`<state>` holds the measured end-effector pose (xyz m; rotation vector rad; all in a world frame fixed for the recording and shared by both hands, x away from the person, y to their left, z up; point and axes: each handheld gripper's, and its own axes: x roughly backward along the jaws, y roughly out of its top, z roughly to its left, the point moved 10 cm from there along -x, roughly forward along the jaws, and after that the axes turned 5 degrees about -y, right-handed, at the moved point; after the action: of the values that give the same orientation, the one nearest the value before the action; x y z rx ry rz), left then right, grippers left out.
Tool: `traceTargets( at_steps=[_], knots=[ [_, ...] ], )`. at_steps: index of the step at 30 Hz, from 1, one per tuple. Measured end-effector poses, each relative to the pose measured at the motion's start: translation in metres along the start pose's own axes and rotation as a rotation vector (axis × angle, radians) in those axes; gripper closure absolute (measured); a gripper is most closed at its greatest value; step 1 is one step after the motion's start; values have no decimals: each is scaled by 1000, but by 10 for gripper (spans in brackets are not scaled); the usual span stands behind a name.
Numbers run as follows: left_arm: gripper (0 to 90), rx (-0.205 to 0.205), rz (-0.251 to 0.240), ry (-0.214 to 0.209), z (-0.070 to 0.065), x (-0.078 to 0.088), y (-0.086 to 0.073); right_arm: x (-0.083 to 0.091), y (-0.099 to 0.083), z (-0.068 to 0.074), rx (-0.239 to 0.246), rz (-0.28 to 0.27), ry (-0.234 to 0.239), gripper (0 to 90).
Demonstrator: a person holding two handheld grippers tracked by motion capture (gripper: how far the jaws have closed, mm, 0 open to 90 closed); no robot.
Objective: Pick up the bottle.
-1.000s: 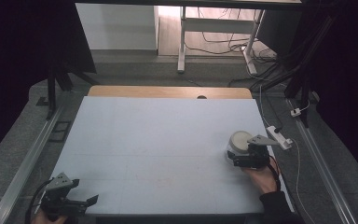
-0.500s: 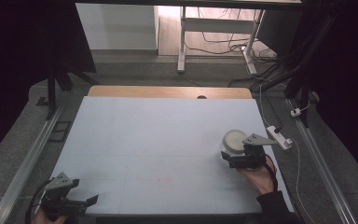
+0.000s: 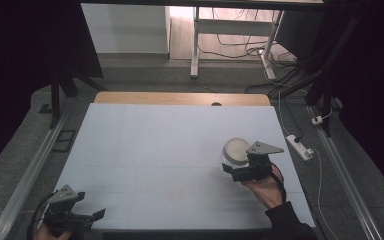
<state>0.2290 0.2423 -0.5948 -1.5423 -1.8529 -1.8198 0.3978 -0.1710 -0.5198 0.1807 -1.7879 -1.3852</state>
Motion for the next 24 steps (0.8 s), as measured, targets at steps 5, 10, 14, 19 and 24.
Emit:
traceTargets(
  at_steps=[5,10,14,19,24],
  knots=[
    [14,-1,1,0,0,0,0,-8,7,17,22,4,38,66],
    [15,-1,2,0,0,0,0,-16,15,35,39,5,77,66],
    [15,-4,4,1,-1,-1,0,-21,17,42,48,11,92,66],
    [15,-11,9,2,-1,-1,0,-27,19,53,57,20,117,67],
    [14,-12,11,1,-1,-1,0,-33,23,64,70,23,146,66]
  ],
)
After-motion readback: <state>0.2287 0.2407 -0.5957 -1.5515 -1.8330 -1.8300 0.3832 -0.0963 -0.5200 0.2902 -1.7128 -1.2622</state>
